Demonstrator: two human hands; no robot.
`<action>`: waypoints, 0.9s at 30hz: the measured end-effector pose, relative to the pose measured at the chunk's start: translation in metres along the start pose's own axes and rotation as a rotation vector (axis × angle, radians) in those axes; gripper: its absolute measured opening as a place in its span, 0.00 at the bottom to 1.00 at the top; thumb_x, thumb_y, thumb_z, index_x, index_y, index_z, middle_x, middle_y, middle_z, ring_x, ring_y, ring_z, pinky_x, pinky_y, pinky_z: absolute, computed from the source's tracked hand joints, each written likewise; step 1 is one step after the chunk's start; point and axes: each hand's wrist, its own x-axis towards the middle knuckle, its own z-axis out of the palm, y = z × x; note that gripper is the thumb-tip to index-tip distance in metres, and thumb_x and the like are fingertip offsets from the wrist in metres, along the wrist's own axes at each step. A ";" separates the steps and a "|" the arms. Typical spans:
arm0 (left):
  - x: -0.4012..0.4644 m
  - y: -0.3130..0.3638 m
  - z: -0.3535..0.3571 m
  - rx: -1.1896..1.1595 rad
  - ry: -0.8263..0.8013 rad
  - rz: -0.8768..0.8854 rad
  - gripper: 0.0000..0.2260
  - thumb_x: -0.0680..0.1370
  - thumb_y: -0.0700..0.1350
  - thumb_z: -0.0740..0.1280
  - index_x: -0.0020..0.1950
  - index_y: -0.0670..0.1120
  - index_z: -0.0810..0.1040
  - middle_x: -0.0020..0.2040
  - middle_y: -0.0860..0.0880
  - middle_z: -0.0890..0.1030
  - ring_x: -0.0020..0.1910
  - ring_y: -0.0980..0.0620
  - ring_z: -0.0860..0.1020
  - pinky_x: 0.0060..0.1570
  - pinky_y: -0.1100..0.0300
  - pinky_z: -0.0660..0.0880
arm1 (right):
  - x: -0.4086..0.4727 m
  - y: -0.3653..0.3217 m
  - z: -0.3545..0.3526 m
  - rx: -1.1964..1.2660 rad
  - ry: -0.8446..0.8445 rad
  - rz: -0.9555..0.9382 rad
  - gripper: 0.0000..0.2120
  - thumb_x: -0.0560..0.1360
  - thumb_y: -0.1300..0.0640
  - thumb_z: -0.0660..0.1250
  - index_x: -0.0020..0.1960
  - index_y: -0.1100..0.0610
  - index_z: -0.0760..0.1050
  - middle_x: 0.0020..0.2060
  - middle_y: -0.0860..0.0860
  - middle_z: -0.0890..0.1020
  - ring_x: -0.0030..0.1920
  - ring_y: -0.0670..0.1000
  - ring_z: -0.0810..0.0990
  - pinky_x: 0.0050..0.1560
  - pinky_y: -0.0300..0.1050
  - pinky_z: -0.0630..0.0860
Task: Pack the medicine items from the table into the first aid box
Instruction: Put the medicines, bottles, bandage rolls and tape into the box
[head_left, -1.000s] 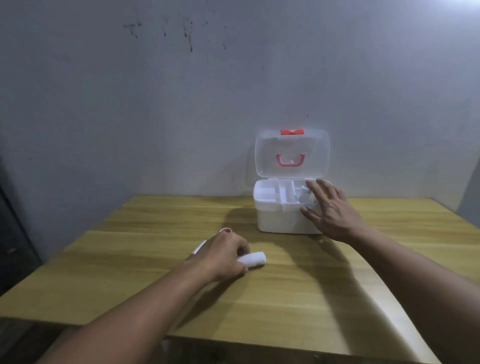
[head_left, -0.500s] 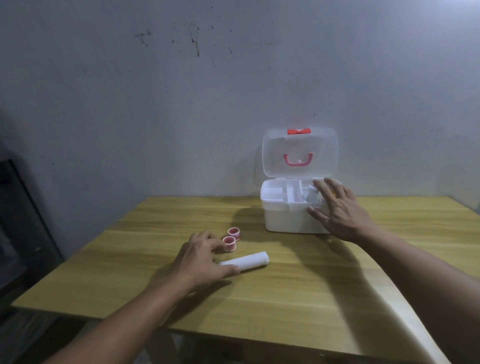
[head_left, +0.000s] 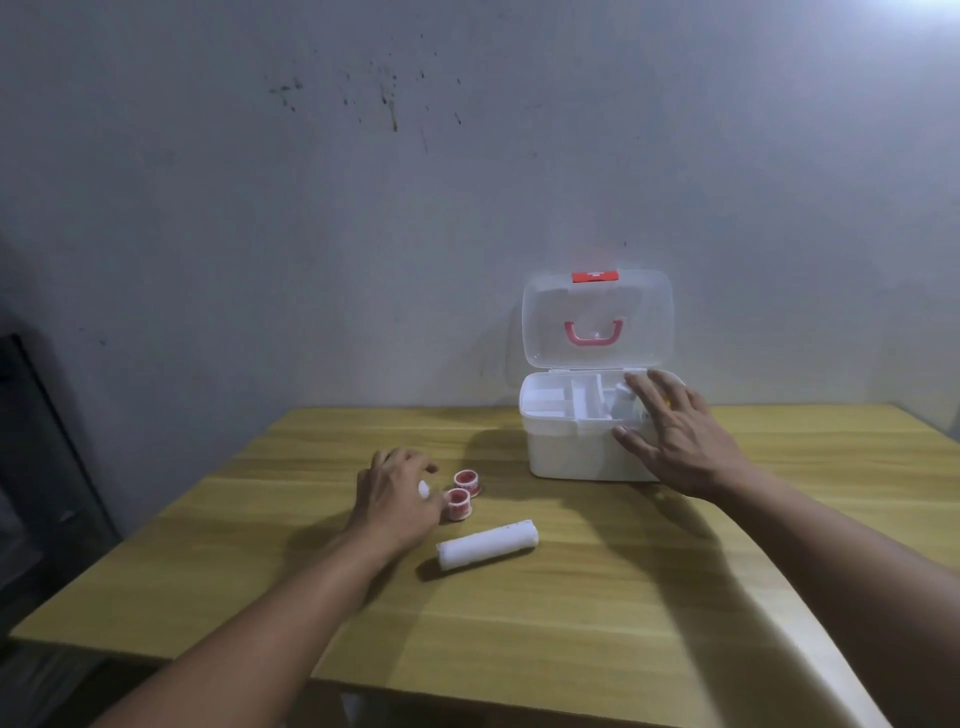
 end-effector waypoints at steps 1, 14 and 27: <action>0.005 0.004 0.001 -0.033 -0.011 0.030 0.17 0.73 0.50 0.68 0.61 0.48 0.77 0.64 0.48 0.76 0.63 0.47 0.70 0.60 0.55 0.65 | 0.000 0.000 0.000 -0.003 0.000 0.002 0.34 0.73 0.31 0.52 0.74 0.42 0.47 0.76 0.50 0.52 0.74 0.58 0.53 0.70 0.57 0.62; 0.038 0.048 0.021 0.070 -0.151 0.034 0.08 0.74 0.48 0.64 0.44 0.48 0.81 0.46 0.46 0.83 0.47 0.43 0.79 0.41 0.56 0.74 | 0.001 0.002 0.004 0.013 0.031 0.003 0.34 0.73 0.31 0.51 0.74 0.41 0.48 0.76 0.49 0.53 0.73 0.58 0.55 0.69 0.56 0.63; 0.111 0.134 -0.004 0.153 -0.201 0.392 0.03 0.74 0.47 0.71 0.42 0.50 0.78 0.48 0.49 0.82 0.45 0.46 0.77 0.41 0.57 0.72 | 0.001 0.001 0.005 0.020 0.028 0.009 0.34 0.73 0.30 0.51 0.74 0.41 0.47 0.76 0.47 0.51 0.74 0.56 0.52 0.70 0.56 0.62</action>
